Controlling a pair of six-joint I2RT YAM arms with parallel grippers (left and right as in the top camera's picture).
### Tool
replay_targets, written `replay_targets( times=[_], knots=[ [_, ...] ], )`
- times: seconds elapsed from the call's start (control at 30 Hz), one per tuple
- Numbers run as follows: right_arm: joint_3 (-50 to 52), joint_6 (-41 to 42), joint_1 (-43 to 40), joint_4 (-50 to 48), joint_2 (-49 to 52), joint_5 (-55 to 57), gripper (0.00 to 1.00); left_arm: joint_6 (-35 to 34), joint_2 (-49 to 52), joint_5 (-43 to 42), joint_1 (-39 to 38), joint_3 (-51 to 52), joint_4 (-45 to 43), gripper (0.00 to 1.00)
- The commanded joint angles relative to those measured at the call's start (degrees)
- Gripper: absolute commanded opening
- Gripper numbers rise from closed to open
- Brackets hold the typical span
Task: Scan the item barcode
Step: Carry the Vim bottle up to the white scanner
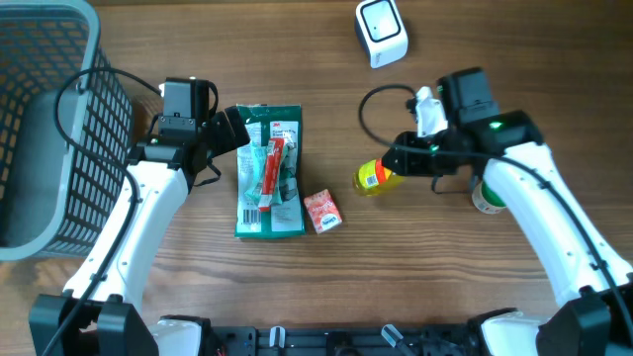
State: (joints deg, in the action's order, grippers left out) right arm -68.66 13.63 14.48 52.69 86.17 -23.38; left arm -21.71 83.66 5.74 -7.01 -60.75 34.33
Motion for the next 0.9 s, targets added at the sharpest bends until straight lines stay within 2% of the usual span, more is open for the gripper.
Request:
replay_targets(
  times=[0.0,0.2,0.87],
  knots=[
    [-0.1,4.9,6.6,-2.6,-0.3,18.1,0.26,0.5,-0.4,0.3,0.1,-0.6,0.0,1.0],
    [-0.1,6.1,11.8,-4.5,-0.2,24.6,0.26,0.5,-0.4,0.3,0.1,-0.6,0.0,1.0],
    [-0.1,6.0,11.8,-4.5,-0.2,24.6,0.27,0.5,-0.4,0.3,0.1,-0.6,0.0,1.0]
  ],
)
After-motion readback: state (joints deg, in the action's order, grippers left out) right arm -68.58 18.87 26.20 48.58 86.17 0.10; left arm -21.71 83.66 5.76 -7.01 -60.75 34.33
